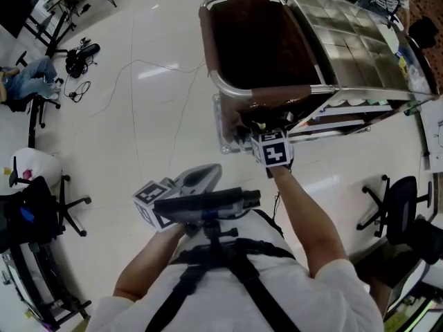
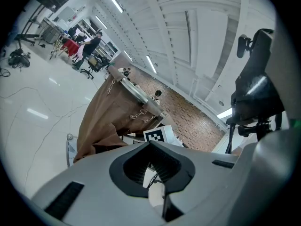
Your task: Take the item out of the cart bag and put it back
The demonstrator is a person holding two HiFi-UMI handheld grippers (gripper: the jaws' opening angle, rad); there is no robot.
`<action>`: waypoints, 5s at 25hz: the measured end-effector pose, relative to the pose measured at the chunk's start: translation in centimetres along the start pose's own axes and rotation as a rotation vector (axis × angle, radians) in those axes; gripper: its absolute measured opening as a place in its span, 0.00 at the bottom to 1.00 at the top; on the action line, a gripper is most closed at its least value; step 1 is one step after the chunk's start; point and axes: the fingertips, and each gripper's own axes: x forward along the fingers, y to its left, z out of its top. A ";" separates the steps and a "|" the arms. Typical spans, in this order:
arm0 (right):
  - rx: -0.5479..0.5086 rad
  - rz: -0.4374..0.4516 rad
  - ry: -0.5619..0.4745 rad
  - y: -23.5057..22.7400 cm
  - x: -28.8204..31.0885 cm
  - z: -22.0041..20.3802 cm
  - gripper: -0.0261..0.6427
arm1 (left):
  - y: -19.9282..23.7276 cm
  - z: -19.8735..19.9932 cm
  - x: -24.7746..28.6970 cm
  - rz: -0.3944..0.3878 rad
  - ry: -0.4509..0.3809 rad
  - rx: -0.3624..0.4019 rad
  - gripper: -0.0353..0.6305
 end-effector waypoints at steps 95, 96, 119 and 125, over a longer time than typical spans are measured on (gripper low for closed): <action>0.024 0.070 -0.415 -0.4 -26.4 5.2 0.15 | -2.1 -1.3 1.4 -0.032 0.040 0.028 0.06; 0.025 0.069 -0.416 -0.4 -26.5 5.1 0.15 | -2.1 -1.4 1.4 -0.033 0.041 0.027 0.06; 0.057 0.055 -0.425 -1.2 -27.3 4.6 0.15 | -2.2 -1.8 2.2 -0.048 0.059 0.030 0.06; 0.055 0.056 -0.422 -1.3 -26.9 4.6 0.15 | -1.9 -1.7 2.0 -0.042 0.053 0.031 0.06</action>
